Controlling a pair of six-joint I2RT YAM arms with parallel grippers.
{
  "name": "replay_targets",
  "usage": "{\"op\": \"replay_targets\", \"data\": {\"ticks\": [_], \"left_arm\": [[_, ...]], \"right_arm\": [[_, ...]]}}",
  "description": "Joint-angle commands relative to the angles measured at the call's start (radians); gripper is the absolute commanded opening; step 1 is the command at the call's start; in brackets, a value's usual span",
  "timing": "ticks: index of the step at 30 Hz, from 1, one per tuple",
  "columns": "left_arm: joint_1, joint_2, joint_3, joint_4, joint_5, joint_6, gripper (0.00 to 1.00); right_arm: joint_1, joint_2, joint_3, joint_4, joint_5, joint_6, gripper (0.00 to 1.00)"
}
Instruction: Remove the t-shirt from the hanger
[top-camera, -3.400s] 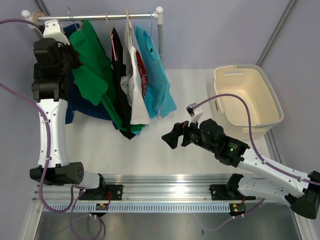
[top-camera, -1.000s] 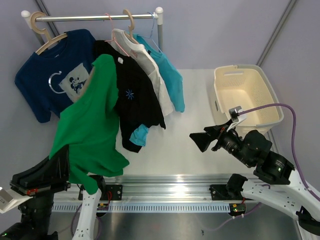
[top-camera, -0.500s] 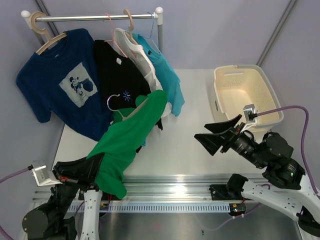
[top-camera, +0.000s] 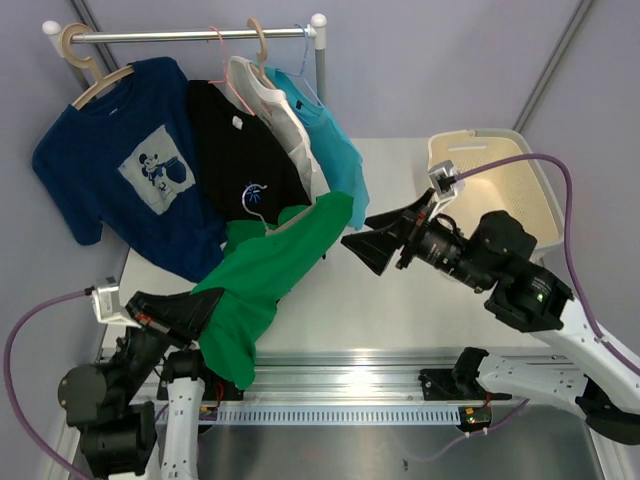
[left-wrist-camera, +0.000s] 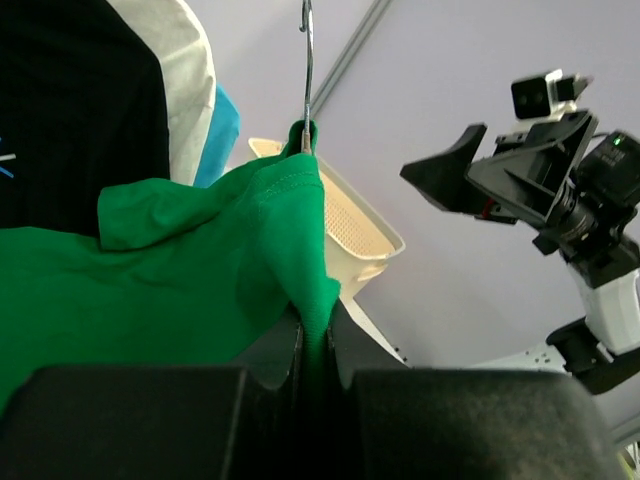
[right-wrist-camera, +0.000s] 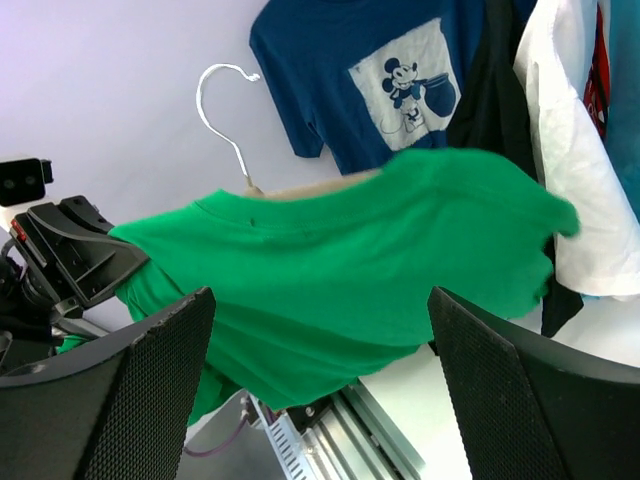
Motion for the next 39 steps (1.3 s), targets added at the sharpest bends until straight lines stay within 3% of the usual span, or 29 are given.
{"op": "replay_targets", "data": {"ticks": [1, 10, 17, 24, 31, 34, 35, 39], "left_arm": [[0.023, 0.055, -0.024, 0.084, 0.101, 0.033, 0.00], [0.098, 0.127, -0.041, 0.084, 0.238, 0.105, 0.00], [0.100, 0.133, -0.010, 0.083, 0.236, 0.105, 0.00], [0.100, 0.104, -0.044, 0.083, 0.232, 0.114, 0.00], [0.100, 0.101, -0.062, 0.084, 0.232, 0.114, 0.00], [0.100, 0.127, -0.056, 0.088, 0.233, 0.126, 0.00], [0.101, 0.139, -0.053, 0.085, 0.236, 0.131, 0.00], [0.097, 0.205, -0.035, 0.084, 0.281, 0.154, 0.02]], "right_arm": [[0.006, 0.072, 0.082, 0.036, 0.034, -0.028, 0.93], [0.038, 0.233, 0.116, 0.152, 0.066, -0.050, 0.83], [0.108, 0.398, 0.198, 0.164, 0.153, -0.113, 0.78], [0.159, 0.521, 0.285, 0.179, 0.212, -0.124, 0.66], [0.188, 0.601, 0.307, 0.162, 0.282, -0.119, 0.40], [0.194, 0.586, 0.274, 0.171, 0.316, -0.116, 0.16], [0.194, 0.578, 0.253, 0.171, 0.333, -0.114, 0.00], [0.194, 0.523, 0.196, 0.107, 0.420, -0.120, 0.00]]}}
